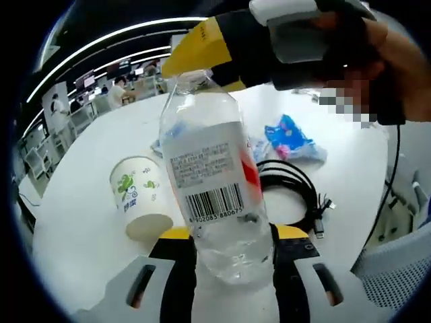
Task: Arrange the tabletop items into an orderly group along one side of the table until the central work area is clear of visible clutter.
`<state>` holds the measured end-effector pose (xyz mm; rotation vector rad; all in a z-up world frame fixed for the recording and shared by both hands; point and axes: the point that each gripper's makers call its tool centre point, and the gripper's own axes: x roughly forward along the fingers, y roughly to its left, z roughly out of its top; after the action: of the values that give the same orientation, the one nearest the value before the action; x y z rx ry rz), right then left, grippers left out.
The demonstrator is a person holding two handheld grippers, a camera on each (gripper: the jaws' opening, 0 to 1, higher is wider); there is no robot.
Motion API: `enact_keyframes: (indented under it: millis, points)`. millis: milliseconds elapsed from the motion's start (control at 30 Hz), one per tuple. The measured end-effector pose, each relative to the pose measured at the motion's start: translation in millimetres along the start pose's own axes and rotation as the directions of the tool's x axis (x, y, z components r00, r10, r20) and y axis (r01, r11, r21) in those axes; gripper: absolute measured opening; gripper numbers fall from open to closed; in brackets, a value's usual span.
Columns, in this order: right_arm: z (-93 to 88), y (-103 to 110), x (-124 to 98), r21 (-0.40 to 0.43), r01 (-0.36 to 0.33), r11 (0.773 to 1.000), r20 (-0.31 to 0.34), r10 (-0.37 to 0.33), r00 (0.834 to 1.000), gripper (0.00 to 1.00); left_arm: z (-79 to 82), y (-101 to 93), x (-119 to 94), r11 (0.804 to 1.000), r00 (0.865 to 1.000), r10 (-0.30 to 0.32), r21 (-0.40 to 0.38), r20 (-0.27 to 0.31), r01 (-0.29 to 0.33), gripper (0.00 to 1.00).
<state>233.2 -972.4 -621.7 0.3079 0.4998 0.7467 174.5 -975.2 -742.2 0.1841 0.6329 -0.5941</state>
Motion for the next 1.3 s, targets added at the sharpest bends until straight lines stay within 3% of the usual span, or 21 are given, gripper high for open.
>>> enact_keyframes:
  millis: [200,333,433,533,700,1000,1133,1200,1300]
  points:
    - [9.5,7.3,-9.1,-0.028,0.0,1.0,0.033,0.001,0.999,0.17,8.6,0.7,-5.7,1.0,1.0,0.002,0.025,0.029,-0.003,0.4]
    - [24.8,16.8,-13.2,-0.049,0.001,0.999,0.065,0.003,0.998,0.17,25.1,3.5,-15.3,0.999,0.997,0.008,0.034,0.073,-0.011,0.4]
    - [43.4,26.6,-14.8,-0.035,-0.004,0.999,0.108,0.008,0.994,0.17,42.6,15.9,-24.9,0.996,0.993,0.041,0.071,0.113,-0.05,0.4]
    - [70.1,43.7,-13.0,-0.085,-0.022,0.996,0.164,0.036,0.986,0.17,66.1,31.6,-36.6,0.993,0.985,0.065,0.091,0.162,-0.081,0.4]
    - [99.5,58.3,-3.2,-0.125,-0.016,0.992,0.226,0.045,0.973,0.17,93.2,52.9,-47.2,0.992,0.973,0.044,0.109,0.228,-0.071,0.4]
    - [120.0,70.0,37.4,-0.129,0.01,0.992,0.243,0.022,0.97,0.17,104.4,98.1,-48.0,0.991,0.965,0.018,0.122,0.263,-0.052,0.4]
    - [127.0,73.5,54.1,-0.135,0.042,0.99,0.264,-0.005,0.965,0.17,108.6,117.6,-44.8,0.991,0.96,-0.015,0.134,0.28,-0.024,0.4]
    - [129.4,72.9,62.1,-0.165,0.079,0.983,0.272,-0.032,0.962,0.17,110.7,123.6,-39.2,0.992,0.954,-0.059,0.124,0.296,0.023,0.4]
    - [130.2,72.2,75.4,-0.157,0.088,0.984,0.28,-0.041,0.959,0.17,110.6,134.4,-30.4,0.99,0.955,-0.085,0.129,0.285,0.05,0.4]
